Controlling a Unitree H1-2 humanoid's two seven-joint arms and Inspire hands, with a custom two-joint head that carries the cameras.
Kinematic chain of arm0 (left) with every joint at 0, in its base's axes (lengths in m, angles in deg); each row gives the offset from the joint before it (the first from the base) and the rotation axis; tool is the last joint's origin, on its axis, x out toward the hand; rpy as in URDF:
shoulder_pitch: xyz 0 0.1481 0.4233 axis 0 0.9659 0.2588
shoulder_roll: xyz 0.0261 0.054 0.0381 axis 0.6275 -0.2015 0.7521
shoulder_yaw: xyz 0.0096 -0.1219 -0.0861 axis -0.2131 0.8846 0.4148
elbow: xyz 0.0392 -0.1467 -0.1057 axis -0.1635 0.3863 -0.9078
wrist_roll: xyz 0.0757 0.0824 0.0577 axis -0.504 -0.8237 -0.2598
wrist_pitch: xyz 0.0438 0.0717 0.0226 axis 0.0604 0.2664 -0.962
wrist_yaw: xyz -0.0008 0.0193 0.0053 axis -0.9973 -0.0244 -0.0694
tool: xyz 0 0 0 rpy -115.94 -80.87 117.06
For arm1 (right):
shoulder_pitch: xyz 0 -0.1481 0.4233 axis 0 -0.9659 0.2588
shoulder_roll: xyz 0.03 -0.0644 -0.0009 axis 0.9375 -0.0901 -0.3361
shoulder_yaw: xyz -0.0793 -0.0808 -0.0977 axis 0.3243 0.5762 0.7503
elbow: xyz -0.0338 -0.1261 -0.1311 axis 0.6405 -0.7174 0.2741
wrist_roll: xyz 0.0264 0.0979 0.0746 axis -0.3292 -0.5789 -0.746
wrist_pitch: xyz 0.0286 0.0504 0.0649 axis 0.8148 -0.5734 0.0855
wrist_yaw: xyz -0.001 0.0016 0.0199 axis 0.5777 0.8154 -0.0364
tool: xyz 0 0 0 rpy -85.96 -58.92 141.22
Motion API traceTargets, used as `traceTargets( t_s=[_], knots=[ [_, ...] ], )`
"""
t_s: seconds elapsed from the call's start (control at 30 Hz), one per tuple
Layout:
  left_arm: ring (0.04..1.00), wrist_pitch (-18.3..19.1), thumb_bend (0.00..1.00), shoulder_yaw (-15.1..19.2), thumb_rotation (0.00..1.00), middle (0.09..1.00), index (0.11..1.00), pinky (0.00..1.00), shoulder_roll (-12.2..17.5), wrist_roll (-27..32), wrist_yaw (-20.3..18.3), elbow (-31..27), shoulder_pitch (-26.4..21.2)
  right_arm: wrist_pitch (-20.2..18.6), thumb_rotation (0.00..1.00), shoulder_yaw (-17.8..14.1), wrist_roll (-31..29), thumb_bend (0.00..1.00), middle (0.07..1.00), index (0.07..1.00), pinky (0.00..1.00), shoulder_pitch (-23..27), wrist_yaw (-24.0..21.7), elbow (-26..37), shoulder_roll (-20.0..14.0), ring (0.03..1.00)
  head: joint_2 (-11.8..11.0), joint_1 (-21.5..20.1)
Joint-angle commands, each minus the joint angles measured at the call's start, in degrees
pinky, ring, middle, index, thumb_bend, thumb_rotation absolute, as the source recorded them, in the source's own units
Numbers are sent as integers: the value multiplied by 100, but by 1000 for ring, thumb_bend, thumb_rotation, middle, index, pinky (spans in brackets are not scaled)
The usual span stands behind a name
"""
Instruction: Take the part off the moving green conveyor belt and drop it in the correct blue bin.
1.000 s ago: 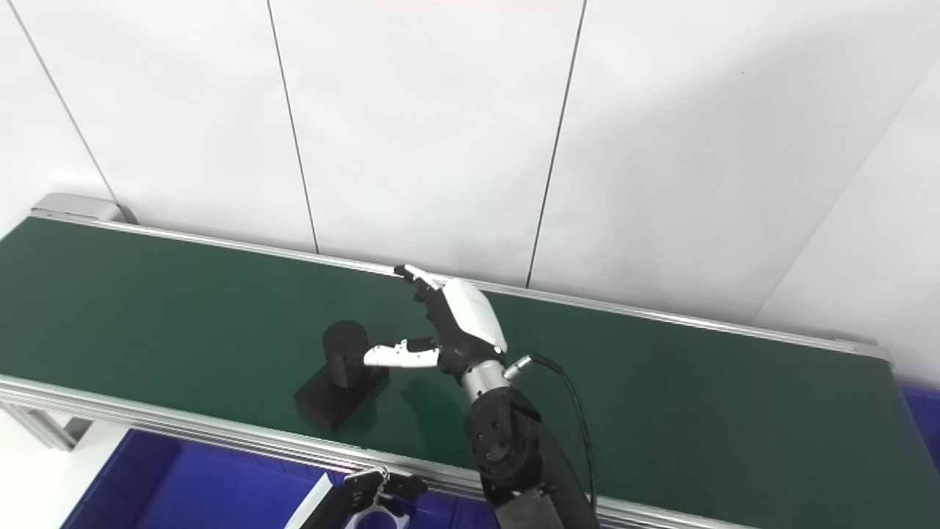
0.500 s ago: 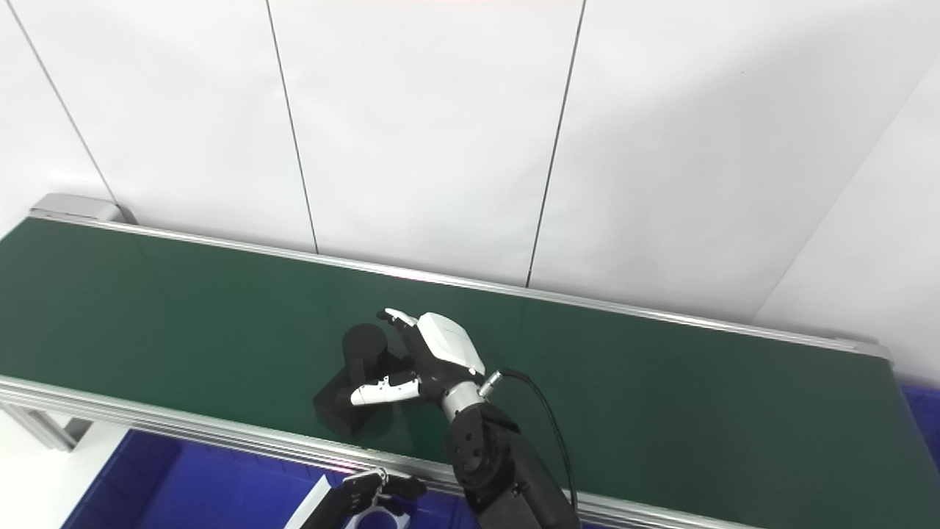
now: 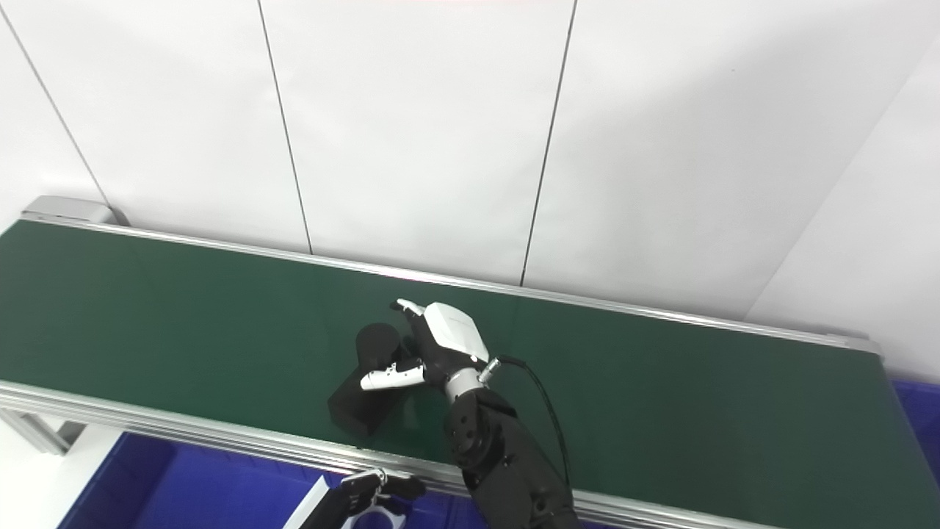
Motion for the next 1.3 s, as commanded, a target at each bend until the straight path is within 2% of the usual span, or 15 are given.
traceTargets(
  t_s=[0.0, 0.07, 0.1, 0.17, 0.2, 0.23, 0.27, 0.37, 0.5, 0.77, 0.87, 0.9, 0.97, 1.03, 1.27],
  knots=[
    [709, -251, 860, 27, 317, 734, 662, 628, 9, -27, 50, -163, -12, 480, 441, -20, -88, 723, 834, 827, 670, 216, 298, -193, 259, 775, 38, -14],
    [711, -251, 852, 26, 311, 735, 664, 632, 15, -27, 48, -169, -17, 629, 353, -50, -133, 613, 768, 775, 594, 257, 496, -353, 301, 693, 49, -31],
    [712, -251, 851, 26, 311, 736, 664, 633, 18, -30, 46, -167, -19, 771, 346, -78, -172, 605, 762, 771, 588, 266, 612, -437, 320, 686, 49, -31],
    [715, -251, 849, 29, 316, 739, 664, 637, 18, -32, 52, -155, -24, 1010, 211, -102, -222, 520, 677, 730, 526, 282, 800, -579, 344, 603, 55, -41],
    [715, -251, 851, 31, 321, 739, 665, 638, 18, -36, 63, -141, -32, 1117, 108, -111, -247, 528, 585, 720, 457, 293, 877, -650, 355, 525, 56, -61],
    [714, -251, 851, 28, 326, 738, 666, 637, 21, -54, 84, -130, -40, 1208, 55, -116, -271, 532, 537, 712, 413, 299, 932, -706, 363, 479, 56, -61],
    [713, -251, 850, 26, 333, 740, 666, 636, 26, -56, 87, -124, -47, 1288, 18, -125, -294, 534, 508, 682, 427, 298, 985, -744, 371, 502, 65, -66],
    [716, -251, 847, 41, 337, 742, 668, 642, 41, -45, 57, -132, -46, 1385, 1, -129, -321, 517, 505, 513, 438, 294, 1059, -793, 380, 506, 73, -75],
    [717, -250, 843, 71, 330, 744, 667, 639, 61, 26, -6, -125, -51, 1430, 0, -67, -224, 512, 540, 466, 443, 258, 1202, -788, 358, 501, 76, -105],
    [718, -250, 837, 98, 326, 744, 655, 643, 98, 18, 10, -141, -41, 1484, 0, -96, -265, 511, 551, 454, 474, 87, 1281, -591, 329, 531, 122, -177],
    [718, -250, 833, 135, 326, 747, 655, 643, 107, 72, -58, -184, -9, 1473, 0, -167, -292, 509, 549, 455, 462, -102, 1341, -272, 277, 473, 138, -189],
    [715, -250, 834, 157, 322, 747, 654, 638, 102, 101, -87, -201, 8, 1495, 0, -210, -279, 509, 547, 456, 444, -214, 1450, -106, 248, 465, 156, -207],
    [712, -250, 831, 193, 316, 743, 652, 637, 92, 120, -124, -220, 28, 1546, 0, -274, -255, 511, 509, 479, 323, -362, 1609, 102, 210, 433, 166, -209],
    [711, -250, 829, 207, 322, 743, 655, 637, 98, 101, -137, -237, 38, 1598, 0, -343, -259, 511, 500, 484, 283, -494, 1731, 297, 168, 422, 193, -209],
    [712, -250, 819, 238, 314, 739, 660, 648, 121, 89, -140, -325, 68, 1284, 0, -626, -328, 509, 478, 508, 257, -1143, 1611, 1634, -24, 390, 303, -255]
  ],
)
